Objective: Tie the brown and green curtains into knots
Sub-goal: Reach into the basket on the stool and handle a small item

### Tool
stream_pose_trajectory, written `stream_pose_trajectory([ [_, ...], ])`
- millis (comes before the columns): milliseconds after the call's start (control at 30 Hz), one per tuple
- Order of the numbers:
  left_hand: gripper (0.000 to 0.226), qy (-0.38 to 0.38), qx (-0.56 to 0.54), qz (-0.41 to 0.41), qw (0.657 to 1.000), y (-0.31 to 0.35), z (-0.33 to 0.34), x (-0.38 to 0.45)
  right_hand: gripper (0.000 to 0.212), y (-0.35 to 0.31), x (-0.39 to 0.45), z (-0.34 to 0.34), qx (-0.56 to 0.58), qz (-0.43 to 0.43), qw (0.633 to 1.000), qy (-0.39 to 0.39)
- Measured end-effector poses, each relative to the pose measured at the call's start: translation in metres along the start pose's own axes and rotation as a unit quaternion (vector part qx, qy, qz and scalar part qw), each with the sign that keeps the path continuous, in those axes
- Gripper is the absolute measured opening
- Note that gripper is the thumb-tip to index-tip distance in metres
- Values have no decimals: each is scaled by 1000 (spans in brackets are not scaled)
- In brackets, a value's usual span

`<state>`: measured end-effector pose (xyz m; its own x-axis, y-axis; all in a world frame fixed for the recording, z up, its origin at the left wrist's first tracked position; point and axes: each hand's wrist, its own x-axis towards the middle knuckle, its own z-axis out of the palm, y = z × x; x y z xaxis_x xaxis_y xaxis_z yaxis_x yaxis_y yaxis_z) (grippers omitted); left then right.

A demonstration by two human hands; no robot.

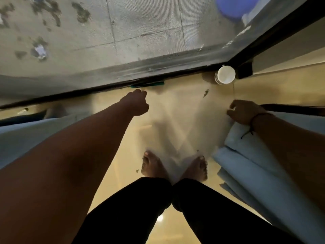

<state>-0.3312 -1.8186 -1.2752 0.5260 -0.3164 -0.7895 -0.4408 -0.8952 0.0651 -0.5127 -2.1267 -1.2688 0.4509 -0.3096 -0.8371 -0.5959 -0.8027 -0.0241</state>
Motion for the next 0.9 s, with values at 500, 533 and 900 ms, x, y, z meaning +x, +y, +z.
stream_pose_trajectory([
  [500,58,0,127,15,992,13,21,91,80,-21,73,-19,134,11,971,199],
  [533,54,14,140,17,990,14,22,94,82,-22,76,-20,146,12,969,197],
  [900,31,53,237,45,969,12,45,76,78,-38,90,-12,148,35,972,177],
])
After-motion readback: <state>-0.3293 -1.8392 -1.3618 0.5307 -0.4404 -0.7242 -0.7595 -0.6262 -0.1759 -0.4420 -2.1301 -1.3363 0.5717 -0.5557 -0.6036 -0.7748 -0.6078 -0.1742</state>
